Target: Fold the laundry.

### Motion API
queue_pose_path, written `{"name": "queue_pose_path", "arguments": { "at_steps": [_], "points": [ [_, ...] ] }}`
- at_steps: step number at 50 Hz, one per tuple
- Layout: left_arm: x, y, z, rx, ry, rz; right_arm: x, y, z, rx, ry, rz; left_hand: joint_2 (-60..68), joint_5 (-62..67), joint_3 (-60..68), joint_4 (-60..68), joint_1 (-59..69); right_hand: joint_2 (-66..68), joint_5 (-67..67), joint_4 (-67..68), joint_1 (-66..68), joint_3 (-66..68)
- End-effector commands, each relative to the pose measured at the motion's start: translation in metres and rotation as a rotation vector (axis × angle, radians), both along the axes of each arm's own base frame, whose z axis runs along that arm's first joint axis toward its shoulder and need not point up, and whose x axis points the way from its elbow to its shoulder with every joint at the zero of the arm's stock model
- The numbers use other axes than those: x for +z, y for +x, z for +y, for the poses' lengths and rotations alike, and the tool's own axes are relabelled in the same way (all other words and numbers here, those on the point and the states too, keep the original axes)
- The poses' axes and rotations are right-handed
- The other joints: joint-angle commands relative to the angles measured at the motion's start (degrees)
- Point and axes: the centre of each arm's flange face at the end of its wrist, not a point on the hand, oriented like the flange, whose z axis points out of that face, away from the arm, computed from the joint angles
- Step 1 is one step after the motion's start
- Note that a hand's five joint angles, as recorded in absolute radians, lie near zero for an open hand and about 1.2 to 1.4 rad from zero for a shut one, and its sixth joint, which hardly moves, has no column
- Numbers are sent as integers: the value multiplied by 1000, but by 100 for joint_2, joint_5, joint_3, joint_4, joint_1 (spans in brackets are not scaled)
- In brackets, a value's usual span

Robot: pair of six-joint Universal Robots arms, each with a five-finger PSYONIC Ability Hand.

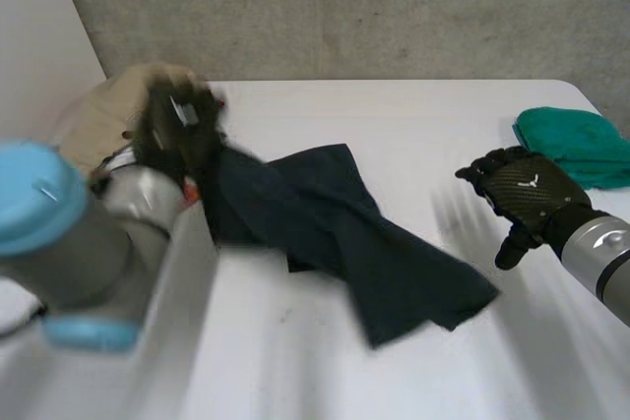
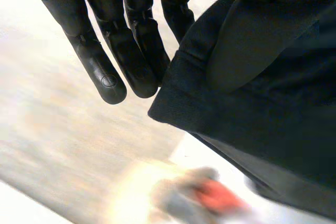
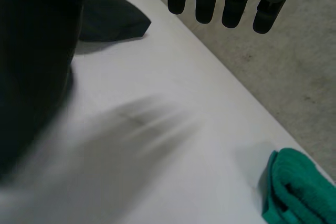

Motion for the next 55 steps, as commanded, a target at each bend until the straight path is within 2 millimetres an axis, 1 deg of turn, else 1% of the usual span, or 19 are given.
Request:
{"name": "queue_pose_path", "arguments": {
  "at_steps": [1,3,4,9,11,12,15,16,18,19,24,26,29,32,37,43,45,50,55],
  "points": [
    [96,-16,-18,-139,-357,92,9,0,-4,-7,-28,-17,1173,1535,1196,1141,1727,-190,-263,-187,-267,-202],
    [105,-28,-14,-206,-383,115,10,0,-4,-9,-31,-20,1173,1535,1196,1141,1727,-190,-263,-187,-267,-202],
    [104,-42,-12,-275,-378,140,10,0,-5,-18,-33,-23,1173,1535,1196,1141,1727,-190,-263,-187,-267,-202],
    [87,-85,-5,-471,-290,223,15,-4,-10,-70,-66,-50,1173,1535,1196,1141,1727,-190,-263,-187,-267,-202],
    [77,-99,2,-555,-245,240,16,-5,-11,-81,-74,-56,1173,1535,1196,1141,1727,-190,-263,-187,-267,-202],
    [59,-114,10,-645,-182,243,16,-5,-12,-85,-74,-58,1173,1535,1196,1141,1727,-190,-263,-187,-267,-202],
    [26,-133,24,-767,-65,231,15,-9,-14,-100,-72,-56,991,1352,1013,959,1544,-190,-263,-187,-267,-202],
    [4,-142,34,-826,16,219,15,-11,-15,-106,-71,-56,657,1019,680,625,1211,-190,-263,-187,-267,-202],
    [-16,-145,43,-865,99,203,13,-16,-17,-120,-68,-50,-65,296,-43,-97,488,-190,-263,-187,-267,-202],
    [-33,-147,54,-898,172,182,12,-20,-19,-133,-68,-46,-1252,-890,-1229,-1284,-698,-190,-263,-187,-267,-202],
    [-50,-151,76,-953,246,140,12,-31,-27,-159,-70,-47,-4339,-3978,-4317,-4371,-3786,-190,-263,-187,-267,-202],
    [-46,-150,76,-940,244,147,14,-33,-30,-155,-78,-47,-4744,-4383,-4722,-4776,-4190,-190,-263,-187,-267,-202],
    [-21,-140,70,-857,204,186,18,-34,-34,-121,-103,-42,-4847,-4485,-4824,-4879,-4293,-190,-263,-187,-267,-202],
    [8,-115,61,-698,163,234,20,-32,-34,-54,-130,-10,-4779,-4418,-4757,-4812,-4226,-190,-263,-187,-267,-202],
    [15,-82,65,-509,214,259,21,-26,-30,48,-166,58,-4779,-4418,-4757,-4811,-4226,-190,-263,-187,-267,-202],
    [-11,-42,95,-354,411,171,7,-19,-11,134,-42,116,-4779,-4418,-4757,-4811,-4226,-190,-263,-187,-267,-202],
    [-21,-36,102,-332,468,141,1,-19,-8,148,-12,133,-4779,-4418,-4757,-4811,-4226,-190,-263,-187,-267,-202],
    [-48,-26,116,-289,603,65,-39,-15,-13,222,62,247,-4695,-4334,-4673,-4727,-4142,-190,-263,-187,-267,-202],
    [-76,-22,114,-222,677,21,-52,-13,-20,253,65,281,-4275,-3913,-4252,-4307,-3721,205,131,208,127,192]
  ]
}}
